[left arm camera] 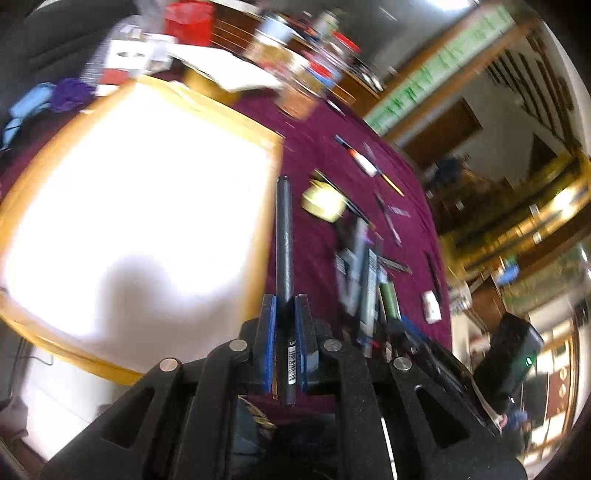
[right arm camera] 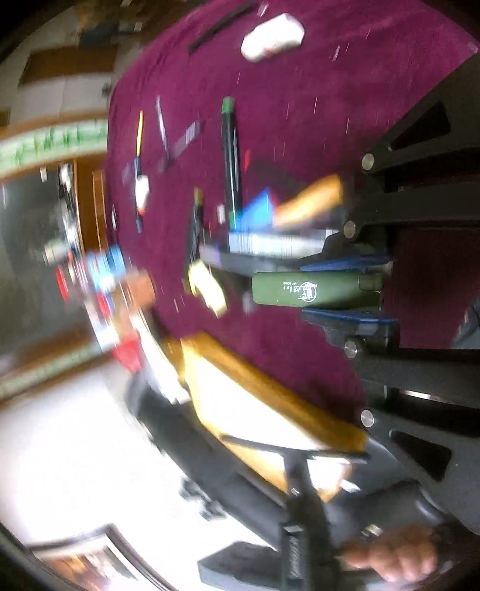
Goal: Organize rigid objects
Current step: 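Carry both items over the white tray, lower them and open both tools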
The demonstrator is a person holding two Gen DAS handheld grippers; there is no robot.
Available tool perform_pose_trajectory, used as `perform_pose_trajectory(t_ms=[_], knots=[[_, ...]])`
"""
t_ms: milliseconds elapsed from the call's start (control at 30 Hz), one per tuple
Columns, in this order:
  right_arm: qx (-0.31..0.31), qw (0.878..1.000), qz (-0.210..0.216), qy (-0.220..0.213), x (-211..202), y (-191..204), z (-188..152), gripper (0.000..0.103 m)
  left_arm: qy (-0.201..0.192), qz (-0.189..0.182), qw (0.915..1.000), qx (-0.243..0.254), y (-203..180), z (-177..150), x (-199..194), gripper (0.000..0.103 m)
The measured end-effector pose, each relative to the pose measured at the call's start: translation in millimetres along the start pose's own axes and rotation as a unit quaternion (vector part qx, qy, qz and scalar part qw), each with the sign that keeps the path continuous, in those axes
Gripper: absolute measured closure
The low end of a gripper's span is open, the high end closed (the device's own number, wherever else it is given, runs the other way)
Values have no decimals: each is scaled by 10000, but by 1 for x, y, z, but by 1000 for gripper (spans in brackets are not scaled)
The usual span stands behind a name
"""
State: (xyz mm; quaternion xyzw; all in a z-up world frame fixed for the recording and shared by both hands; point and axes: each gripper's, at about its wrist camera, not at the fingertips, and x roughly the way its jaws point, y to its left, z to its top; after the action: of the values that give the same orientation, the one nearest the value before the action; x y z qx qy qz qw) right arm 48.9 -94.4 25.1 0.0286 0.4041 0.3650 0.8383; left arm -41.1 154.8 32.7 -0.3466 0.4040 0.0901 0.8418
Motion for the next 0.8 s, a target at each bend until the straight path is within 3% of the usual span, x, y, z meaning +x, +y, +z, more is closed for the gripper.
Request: perform_pose_trajectory(t_ms=[167, 333, 600, 800], knots=[[-558, 9958, 675, 267, 34, 64, 13, 85, -59, 563, 9977, -374, 39, 15, 0, 96], [-1111, 9872, 853, 765, 92, 117, 15, 85, 5, 921, 9941, -566, 74, 19, 12, 96], [-1888, 9751, 417, 1087, 138, 163, 0, 85, 158, 1350, 9890, -580, 91, 19, 22, 96], [-2289, 9658, 54, 1217, 150, 171, -10, 84, 296, 1314, 9888, -637, 98, 21, 31, 96]])
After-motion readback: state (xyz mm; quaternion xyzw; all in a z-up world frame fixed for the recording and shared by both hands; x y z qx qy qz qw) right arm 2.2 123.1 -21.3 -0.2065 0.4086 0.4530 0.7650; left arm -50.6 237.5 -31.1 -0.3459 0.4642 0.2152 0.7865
